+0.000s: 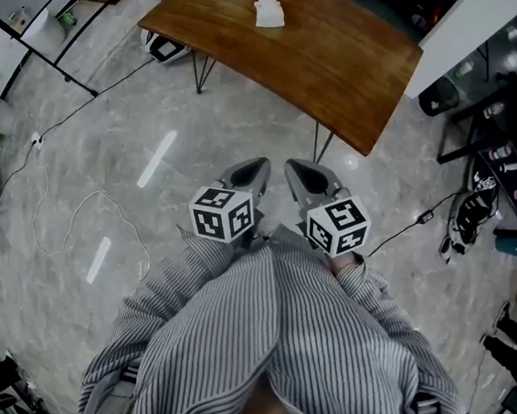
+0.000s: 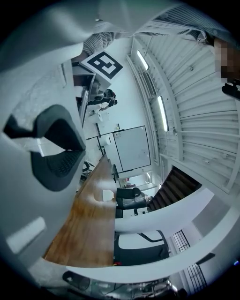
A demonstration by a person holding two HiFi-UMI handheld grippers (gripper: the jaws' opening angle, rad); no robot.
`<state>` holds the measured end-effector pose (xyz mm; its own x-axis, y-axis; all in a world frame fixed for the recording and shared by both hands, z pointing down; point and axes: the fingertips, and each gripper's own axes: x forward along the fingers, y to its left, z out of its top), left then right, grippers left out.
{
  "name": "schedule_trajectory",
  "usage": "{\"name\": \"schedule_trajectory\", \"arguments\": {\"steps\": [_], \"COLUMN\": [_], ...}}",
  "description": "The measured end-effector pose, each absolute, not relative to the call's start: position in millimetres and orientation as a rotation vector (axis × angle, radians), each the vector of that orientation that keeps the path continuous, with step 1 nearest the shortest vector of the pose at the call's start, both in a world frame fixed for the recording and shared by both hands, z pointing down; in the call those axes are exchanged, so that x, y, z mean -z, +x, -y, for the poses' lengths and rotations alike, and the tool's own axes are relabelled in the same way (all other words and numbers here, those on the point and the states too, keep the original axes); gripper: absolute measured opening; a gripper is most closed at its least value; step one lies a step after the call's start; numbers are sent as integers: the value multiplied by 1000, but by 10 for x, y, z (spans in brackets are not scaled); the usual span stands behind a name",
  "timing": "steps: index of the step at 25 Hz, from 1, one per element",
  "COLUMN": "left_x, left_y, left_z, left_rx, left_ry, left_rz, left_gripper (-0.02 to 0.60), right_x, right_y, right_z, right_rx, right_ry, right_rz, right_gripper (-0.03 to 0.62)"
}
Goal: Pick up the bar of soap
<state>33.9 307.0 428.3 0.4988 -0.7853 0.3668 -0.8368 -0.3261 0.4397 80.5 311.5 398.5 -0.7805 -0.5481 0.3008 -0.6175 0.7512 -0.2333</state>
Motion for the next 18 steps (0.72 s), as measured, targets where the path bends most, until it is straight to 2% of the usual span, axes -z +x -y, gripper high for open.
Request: {"name": "schedule_trajectory", "arguments": {"steps": [8, 18], "left_x": [-4447, -4717], "left_y": [486, 133], "left_z": [-2841, -1960], "left_rx": [-123, -149], "left_ry": [2142, 2130], "left_rz": [1318, 1294], "left_gripper": [3, 3], "right_x": [-4120, -4390], "right_y": [886, 558], "right_z": [-2854, -1868], "right_rx": [-505, -601], "right_ry": [904, 931], "right_rz": [2723, 2723], "right_gripper": [3, 3]}}
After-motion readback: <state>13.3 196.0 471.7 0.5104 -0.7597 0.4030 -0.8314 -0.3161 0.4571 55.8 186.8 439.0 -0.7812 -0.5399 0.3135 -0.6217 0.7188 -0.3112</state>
